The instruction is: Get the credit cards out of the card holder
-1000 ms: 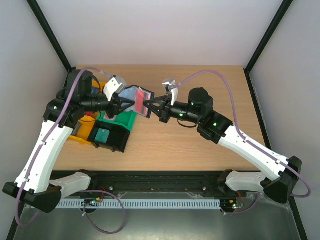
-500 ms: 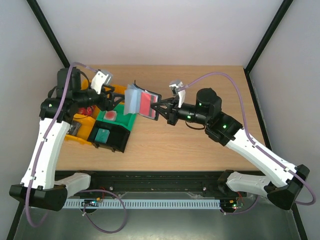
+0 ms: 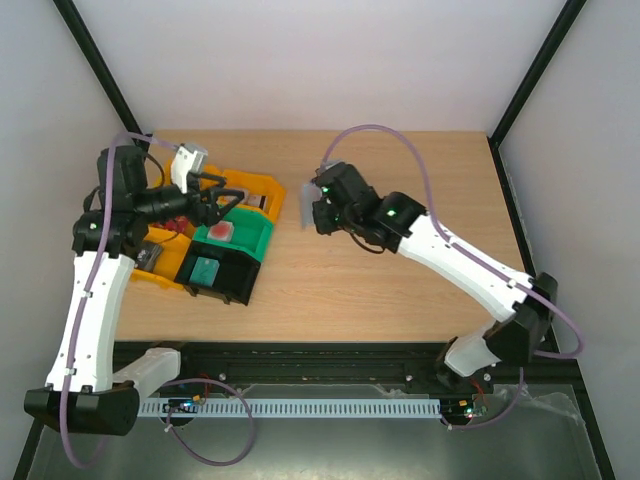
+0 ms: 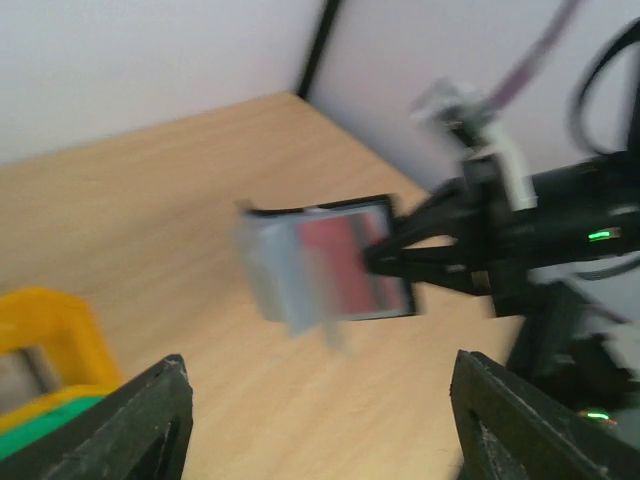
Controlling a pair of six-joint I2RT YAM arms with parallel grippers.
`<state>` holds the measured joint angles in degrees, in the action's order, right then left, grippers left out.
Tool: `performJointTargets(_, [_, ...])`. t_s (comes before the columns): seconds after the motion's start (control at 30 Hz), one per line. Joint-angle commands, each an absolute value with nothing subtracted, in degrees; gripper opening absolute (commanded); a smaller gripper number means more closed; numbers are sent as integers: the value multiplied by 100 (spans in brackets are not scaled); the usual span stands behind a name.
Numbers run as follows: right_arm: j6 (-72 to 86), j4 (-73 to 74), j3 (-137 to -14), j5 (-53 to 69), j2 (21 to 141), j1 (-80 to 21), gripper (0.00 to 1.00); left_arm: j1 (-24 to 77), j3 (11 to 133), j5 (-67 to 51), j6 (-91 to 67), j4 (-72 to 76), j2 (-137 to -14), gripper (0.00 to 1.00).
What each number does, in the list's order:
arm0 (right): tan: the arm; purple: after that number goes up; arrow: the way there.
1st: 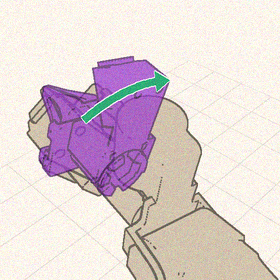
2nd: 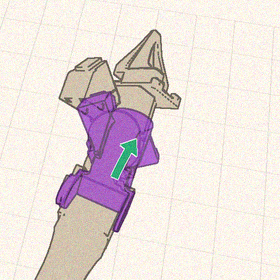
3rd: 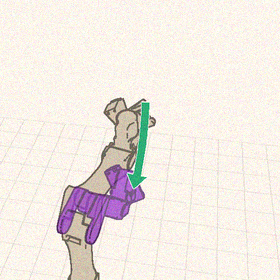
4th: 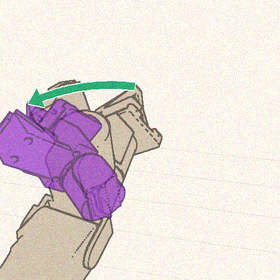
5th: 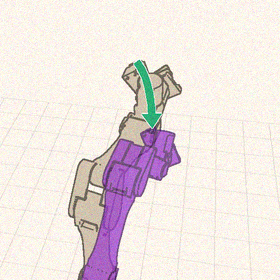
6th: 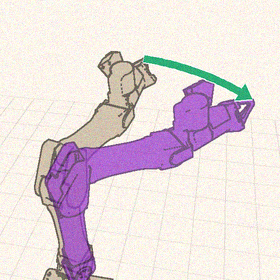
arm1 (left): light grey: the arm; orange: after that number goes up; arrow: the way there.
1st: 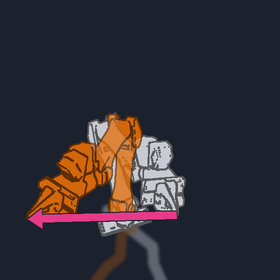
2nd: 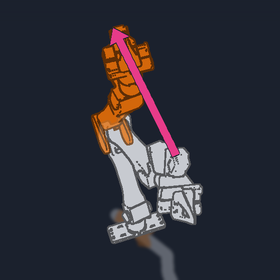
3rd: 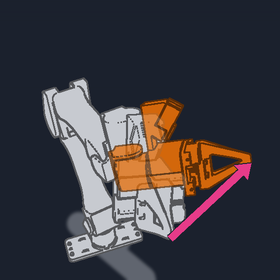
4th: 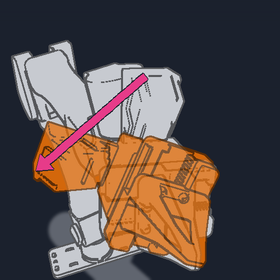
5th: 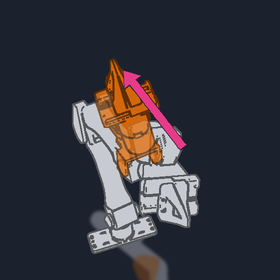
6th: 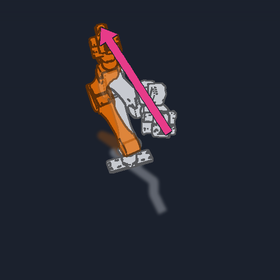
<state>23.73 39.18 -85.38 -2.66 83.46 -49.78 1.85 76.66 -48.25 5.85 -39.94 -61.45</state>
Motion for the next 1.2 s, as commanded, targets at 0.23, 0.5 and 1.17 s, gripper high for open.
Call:
performJointTargets(0.23, [2425,3785,-9089,289,8750,-5301,2,934,6368,-5980,-1059,-2671,-6097,47])
performJointTargets(0.5, [2404,2574,-8718,2221,8565,-5294,2,1046,6299,-5614,-1011,-2698,-6136,48])
performJointTargets(1.17, [2864,-24,-7544,4688,7539,-4943,1,874,5946,-6055,-852,-2747,-5800,47])
